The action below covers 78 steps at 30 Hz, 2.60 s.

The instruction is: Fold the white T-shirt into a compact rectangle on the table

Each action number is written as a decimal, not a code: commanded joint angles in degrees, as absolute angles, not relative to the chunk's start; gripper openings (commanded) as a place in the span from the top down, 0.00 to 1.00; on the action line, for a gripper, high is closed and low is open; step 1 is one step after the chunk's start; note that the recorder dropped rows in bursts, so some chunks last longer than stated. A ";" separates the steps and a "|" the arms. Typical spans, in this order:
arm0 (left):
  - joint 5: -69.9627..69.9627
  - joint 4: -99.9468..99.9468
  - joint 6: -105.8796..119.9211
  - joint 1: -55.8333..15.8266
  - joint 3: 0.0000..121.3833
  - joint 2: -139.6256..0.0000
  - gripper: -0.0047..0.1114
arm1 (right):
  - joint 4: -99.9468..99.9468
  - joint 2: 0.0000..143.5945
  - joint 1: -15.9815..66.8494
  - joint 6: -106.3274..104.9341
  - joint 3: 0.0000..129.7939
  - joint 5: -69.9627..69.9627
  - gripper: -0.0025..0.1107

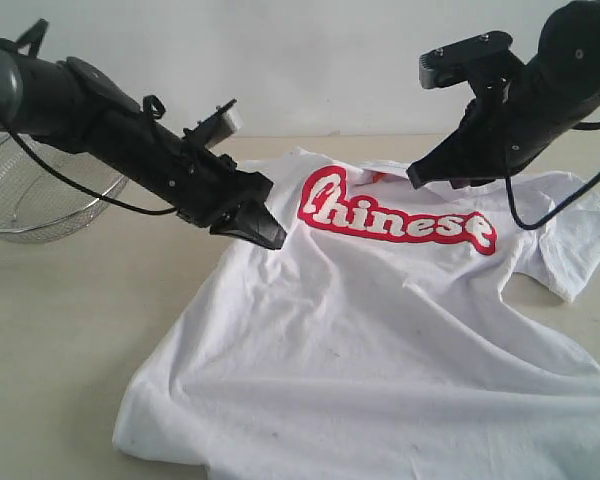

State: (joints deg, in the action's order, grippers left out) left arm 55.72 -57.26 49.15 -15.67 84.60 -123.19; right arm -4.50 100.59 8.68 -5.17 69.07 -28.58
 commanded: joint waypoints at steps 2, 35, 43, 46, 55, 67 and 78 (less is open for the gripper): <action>58.29 -55.86 45.95 -16.65 87.46 -130.01 0.92 | -5.17 108.34 7.50 -7.55 76.57 -36.06 0.98; 59.80 -54.64 46.89 -16.24 68.56 -119.05 0.92 | 11.42 120.61 11.96 -26.23 80.96 -52.21 0.98; 50.20 -54.64 46.33 -15.96 81.62 -115.36 0.92 | 11.03 115.49 11.96 -25.74 88.73 -42.23 0.98; 47.74 -54.64 45.80 -15.96 86.55 -117.86 0.92 | 9.32 116.74 11.96 -25.44 93.07 -41.35 0.98; 49.21 -48.64 37.26 -15.96 93.39 -126.23 0.92 | 6.82 124.31 8.02 -18.32 102.16 -46.33 0.98; 48.20 -47.87 31.79 -15.96 93.39 -133.03 0.92 | 11.12 130.29 5.33 -21.71 102.30 -49.31 0.98; 49.50 -45.58 29.47 -15.96 93.39 -133.98 0.92 | 10.96 137.40 6.40 -20.51 107.14 -34.93 0.98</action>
State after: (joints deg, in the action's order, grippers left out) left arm 48.52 -46.53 30.40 -16.07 93.12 -133.90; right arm 11.18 135.21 6.41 -20.95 104.13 -39.86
